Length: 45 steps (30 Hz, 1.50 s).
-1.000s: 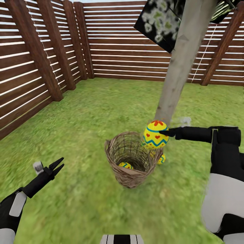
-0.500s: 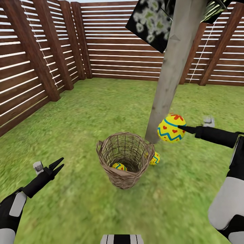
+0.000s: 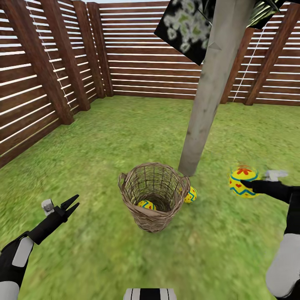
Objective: Take the three Easter eggs out of the wicker basket on the lawn in the garden, then place them on the lawn next to a single tree (choose any tree) so that all three eggs are next to the same tree and none are left in the basket.
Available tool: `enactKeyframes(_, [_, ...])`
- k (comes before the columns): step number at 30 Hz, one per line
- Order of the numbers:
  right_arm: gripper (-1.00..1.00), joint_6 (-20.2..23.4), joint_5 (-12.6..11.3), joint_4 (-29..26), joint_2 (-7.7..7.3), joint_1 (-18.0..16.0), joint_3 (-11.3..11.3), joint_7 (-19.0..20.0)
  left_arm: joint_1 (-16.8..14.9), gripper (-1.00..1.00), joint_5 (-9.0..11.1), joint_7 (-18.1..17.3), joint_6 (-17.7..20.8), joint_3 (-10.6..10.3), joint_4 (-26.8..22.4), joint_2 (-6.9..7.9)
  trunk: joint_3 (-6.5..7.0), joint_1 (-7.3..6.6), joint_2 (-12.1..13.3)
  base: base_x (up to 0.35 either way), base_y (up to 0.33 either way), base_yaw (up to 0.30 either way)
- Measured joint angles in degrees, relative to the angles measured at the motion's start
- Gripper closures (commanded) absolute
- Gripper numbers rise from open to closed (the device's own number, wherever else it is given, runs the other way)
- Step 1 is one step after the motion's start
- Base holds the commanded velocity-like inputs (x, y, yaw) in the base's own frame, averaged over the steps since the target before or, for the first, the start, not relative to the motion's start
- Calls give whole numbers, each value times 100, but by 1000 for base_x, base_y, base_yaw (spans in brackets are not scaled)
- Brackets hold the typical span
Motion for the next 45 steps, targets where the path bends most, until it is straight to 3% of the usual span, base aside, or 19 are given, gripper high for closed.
enactKeyframes(2, [100, -883, 36, 1457, -13, -10, 354, -1429, 0, -100, -1, 0, 3, -4, -4, -8, 0, 0, 0, 0, 0, 0])
enactKeyframes(4, [100, -2011, 9, 2914, -18, -28, 945, -3046, 0, -100, -7, 0, 5, -1, -12, -93, 0, 0, 0, 0, 0, 0])
enactKeyframes(6, [100, -2391, 18, 3561, 7, -67, 1078, -3579, 0, -100, -8, 0, 5, 0, -14, -113, 0, -1, 0, 0, 0, 0])
enactKeyframes(9, [100, -2543, 50, 3742, 197, -82, 1122, -3682, 0, -100, -8, 0, 6, -8, -15, -119, 0, -1, -1, 0, 0, 0])
enactKeyframes(17, [100, -2567, 65, 3765, 253, -80, 1490, -3710, 0, -100, -2, -8, 2, -1, -77, -114, 0, 1, -1, -133, -143, 0])
enactKeyframes(21, [100, -2558, 60, 3765, 261, -82, 1525, -3721, 1, -100, -9, -8, -4, 7, -74, -114, 0, 0, -1, -136, -312, 32])
enactKeyframes(26, [100, -2558, 75, 3766, 426, -80, 1605, -3875, 2, -100, -12, -7, -13, 22, -39, -113, 0, -1, -1, -14, -336, 271])
enactKeyframes(29, [100, -2563, 64, 3767, 436, -78, 1770, -3936, 2, -100, -9, -15, -13, 24, -42, -113, 0, -2, -1, 62, -338, 292])
enactKeyframes(36, [100, -2566, 63, 3766, 437, -77, 1794, -3968, 2, -100, -1, -25, -13, 34, -47, -113, 0, -3, -1, 150, -314, 293])
enactKeyframes(38, [100, -2570, 47, 3754, 456, -80, 1811, -4198, 2, -100, -1, -29, -13, 36, -41, -108, 1, -3, -1, 220, -269, 293])
enactKeyframes(39, [100, -2575, 37, 3752, 611, -84, 1822, -4496, 1, -100, 3, -33, -14, 41, -38, -105, 0, -3, -1, 225, -265, 191])
enactKeyframes(41, [100, -2579, 41, 3755, 791, -84, 1829, -4687, 0, -100, 5, -39, -13, 42, -37, -105, 0, -3, -1, 230, -256, 55])
enactKeyframes(45, [100, -2586, 25, 3768, 871, -84, 1836, -4887, 0, -100, 2, -43, -13, 44, -26, -105, 0, -2, -1, 121, -123, 6])
